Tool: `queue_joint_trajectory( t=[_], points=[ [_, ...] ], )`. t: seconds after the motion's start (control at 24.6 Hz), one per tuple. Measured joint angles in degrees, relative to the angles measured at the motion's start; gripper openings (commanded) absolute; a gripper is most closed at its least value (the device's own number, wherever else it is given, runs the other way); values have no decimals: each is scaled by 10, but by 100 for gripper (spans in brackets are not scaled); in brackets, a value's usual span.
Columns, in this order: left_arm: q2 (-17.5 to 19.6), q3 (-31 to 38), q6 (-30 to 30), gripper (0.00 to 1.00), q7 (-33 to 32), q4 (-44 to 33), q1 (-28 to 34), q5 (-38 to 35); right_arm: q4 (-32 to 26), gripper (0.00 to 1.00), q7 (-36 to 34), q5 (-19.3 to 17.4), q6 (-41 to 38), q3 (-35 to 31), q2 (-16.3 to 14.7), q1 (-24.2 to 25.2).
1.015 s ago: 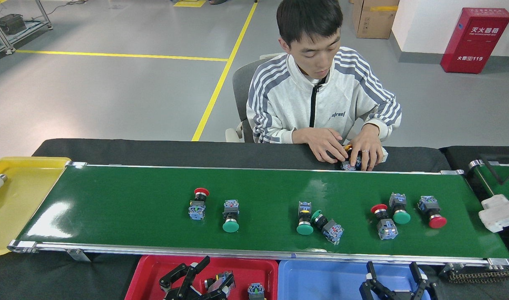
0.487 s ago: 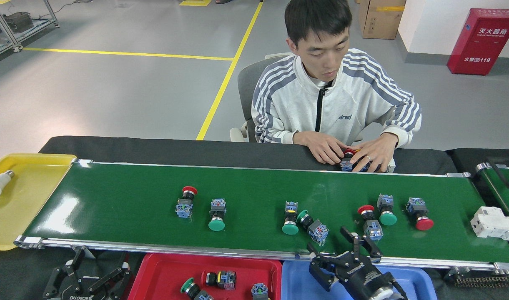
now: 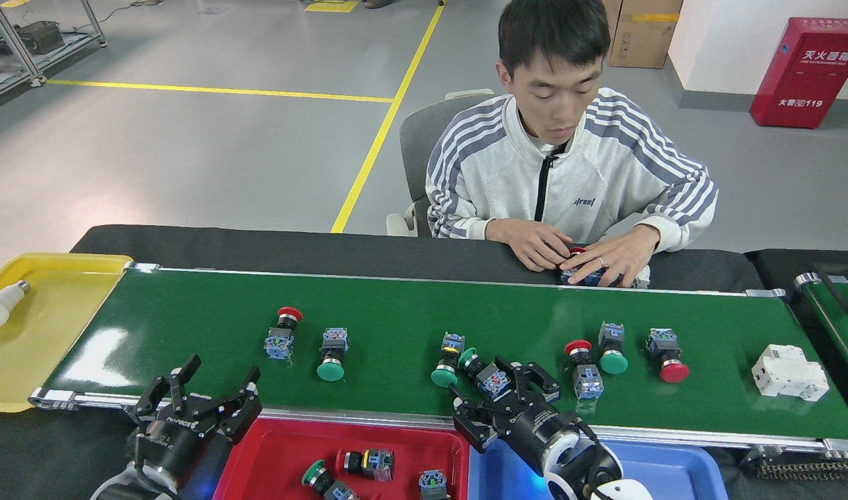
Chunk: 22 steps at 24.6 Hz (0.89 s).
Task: Pick switch part from conveyor to tray
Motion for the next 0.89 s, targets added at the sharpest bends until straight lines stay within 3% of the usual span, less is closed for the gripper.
queue_joint_trajectory(
  t=[0.16,0.28,0.32,0.41,0.61,0.65,0.73,0.81,0.89],
  points=[
    [2,0,-2,100,-4,36,-23,-1,-24,2,1,0,3,3,0,10],
    [2,0,-3,100,-5,66,-34,-1,-85,8,-6,-4,-40,26,0,58],
    [2,0,-5,100,-5,78,-43,-1,-105,27,-7,-7,-60,40,-1,76],
    [2,-4,1,100,-5,106,-65,-1,-139,100,-9,-8,-89,77,0,103],
    [28,-50,63,96,-4,172,-110,-2,-157,100,-29,-9,-114,130,2,118],
    [30,-58,75,85,-2,179,-113,-2,-157,100,-32,-9,-115,130,2,118],
    [30,-67,93,39,4,191,-115,-2,-163,100,-36,-11,-117,120,2,123],
    [31,-65,101,18,10,202,-118,2,-181,98,-37,-17,-118,67,2,136],
    [33,-59,107,7,13,208,-119,9,-200,98,-38,-31,-97,-19,5,172]
  ],
)
